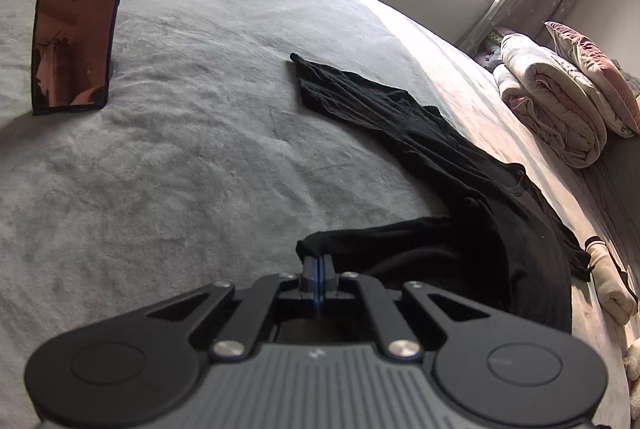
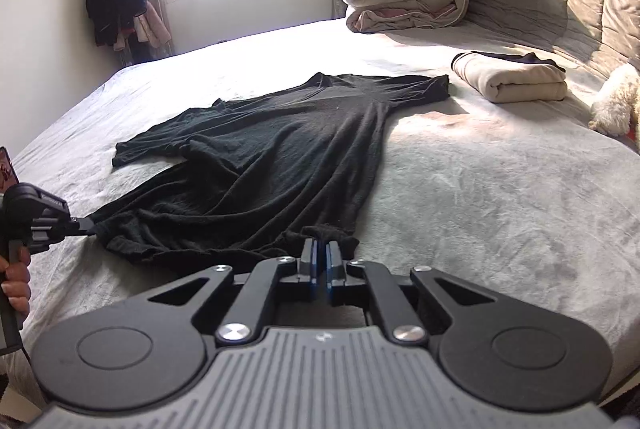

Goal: Fold clothes

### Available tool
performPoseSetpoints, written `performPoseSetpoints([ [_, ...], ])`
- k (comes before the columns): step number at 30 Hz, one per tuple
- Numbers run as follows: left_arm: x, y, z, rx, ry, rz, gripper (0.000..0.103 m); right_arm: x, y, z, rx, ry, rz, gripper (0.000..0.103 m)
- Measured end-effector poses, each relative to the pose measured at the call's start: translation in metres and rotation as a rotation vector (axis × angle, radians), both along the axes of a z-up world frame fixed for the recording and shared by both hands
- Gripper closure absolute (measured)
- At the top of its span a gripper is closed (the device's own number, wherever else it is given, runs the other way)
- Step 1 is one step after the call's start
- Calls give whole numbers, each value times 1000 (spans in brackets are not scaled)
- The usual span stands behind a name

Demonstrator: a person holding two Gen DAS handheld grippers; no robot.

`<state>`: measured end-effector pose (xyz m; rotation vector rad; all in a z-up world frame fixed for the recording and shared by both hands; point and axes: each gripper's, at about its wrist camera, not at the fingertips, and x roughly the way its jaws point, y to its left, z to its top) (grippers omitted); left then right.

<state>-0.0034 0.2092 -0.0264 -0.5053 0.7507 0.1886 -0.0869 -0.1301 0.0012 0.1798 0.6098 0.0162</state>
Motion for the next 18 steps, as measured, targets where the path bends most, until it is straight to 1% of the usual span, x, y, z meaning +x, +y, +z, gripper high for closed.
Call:
performPoseSetpoints([
  [1,-9,-1,6,3,-1,10,103,-3,-8,3,4,-9,-9,99],
  [2,-18,-2,11,7,-2,20,103,-6,-17,7,10,-18,-20,102],
  [4,-35,-5,20,9,-5,34,103,-13,-33,12,25,-35,-39,103],
  [6,-54,-9,27,-9,-14,41,103,-19,-46,16,41,-47,-52,103],
  [10,-84,-16,36,-15,-48,57,103,-24,-66,12,92,-28,-39,103],
  [11,-89,-17,37,-11,-57,63,103,-24,-69,8,119,-14,-33,101],
  [12,-94,-17,38,-8,-65,67,103,-24,-72,5,145,0,-26,95],
  [14,-96,-16,35,-6,-64,66,103,-25,-75,-2,199,30,-11,89],
  [17,-94,-10,24,-33,-62,50,103,-22,-74,-14,286,85,26,88],
  [18,-93,-8,20,-47,-69,39,103,-20,-74,-18,325,110,33,83],
])
